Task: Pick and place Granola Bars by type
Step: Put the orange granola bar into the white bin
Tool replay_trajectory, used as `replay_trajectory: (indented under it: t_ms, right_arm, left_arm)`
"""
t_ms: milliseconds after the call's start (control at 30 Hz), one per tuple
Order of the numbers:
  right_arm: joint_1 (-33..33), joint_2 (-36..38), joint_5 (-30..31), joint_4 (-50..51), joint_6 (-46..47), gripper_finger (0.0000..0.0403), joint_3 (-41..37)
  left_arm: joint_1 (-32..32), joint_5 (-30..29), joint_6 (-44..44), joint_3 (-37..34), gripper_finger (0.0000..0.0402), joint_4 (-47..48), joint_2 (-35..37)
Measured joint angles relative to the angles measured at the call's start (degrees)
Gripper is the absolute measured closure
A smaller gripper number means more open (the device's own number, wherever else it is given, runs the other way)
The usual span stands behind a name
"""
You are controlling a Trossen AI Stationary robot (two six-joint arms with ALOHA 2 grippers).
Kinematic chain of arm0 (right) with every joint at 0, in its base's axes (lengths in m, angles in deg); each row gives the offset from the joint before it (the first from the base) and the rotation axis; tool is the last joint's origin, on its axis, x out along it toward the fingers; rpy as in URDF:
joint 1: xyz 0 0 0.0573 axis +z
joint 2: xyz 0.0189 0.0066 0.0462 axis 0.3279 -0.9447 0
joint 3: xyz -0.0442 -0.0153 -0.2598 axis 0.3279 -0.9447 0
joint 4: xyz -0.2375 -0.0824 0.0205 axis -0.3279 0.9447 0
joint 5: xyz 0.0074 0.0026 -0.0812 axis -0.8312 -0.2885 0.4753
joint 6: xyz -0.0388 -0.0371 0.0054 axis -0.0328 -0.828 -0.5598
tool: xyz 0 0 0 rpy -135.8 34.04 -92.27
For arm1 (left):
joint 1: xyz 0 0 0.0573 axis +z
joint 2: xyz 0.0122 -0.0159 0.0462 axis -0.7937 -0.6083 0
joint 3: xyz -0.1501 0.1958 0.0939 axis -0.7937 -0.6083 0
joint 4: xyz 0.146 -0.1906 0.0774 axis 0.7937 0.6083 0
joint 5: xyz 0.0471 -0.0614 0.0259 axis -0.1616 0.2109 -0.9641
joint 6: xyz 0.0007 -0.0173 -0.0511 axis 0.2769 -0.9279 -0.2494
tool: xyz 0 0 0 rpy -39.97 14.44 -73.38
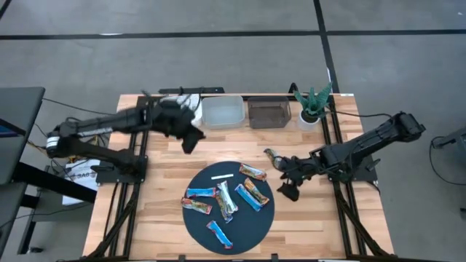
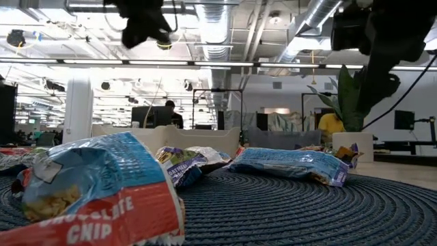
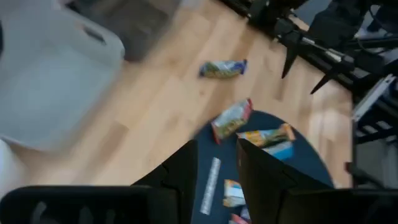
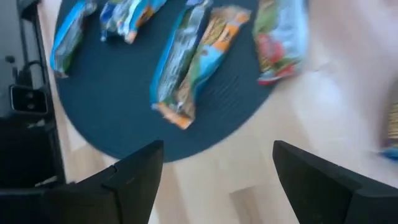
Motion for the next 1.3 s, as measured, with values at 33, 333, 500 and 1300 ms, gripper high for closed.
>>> replay_trajectory:
  t_ms: [33,333,500,1300]
  right_arm:
    - [0.0,-1.2,-1.1,-1.3,0.4,0.0107,0.0]
    - [-0.5,-12.7,-4.6,-8.6,3.9,0.0107,2.1]
    - [-1.9,-17.9,-4.6,-13.9,6.1,0.0107,5.5]
    - [-5.4,-36.2,-4.2,-1.1,11.1,0.0127,20.4]
  left_arm:
    - [-1.4,-0.5,-2.6,-3.1,0.0299,-3.0,1.4]
    - [-10.7,-4.8,-12.5,-15.6,0.0299,-17.5,6.6]
    - [-13.1,-5.0,-13.5,-15.9,0.0299,-17.7,6.3]
    - [-17.2,-4.8,-14.9,-15.8,0.0299,-17.8,6.4]
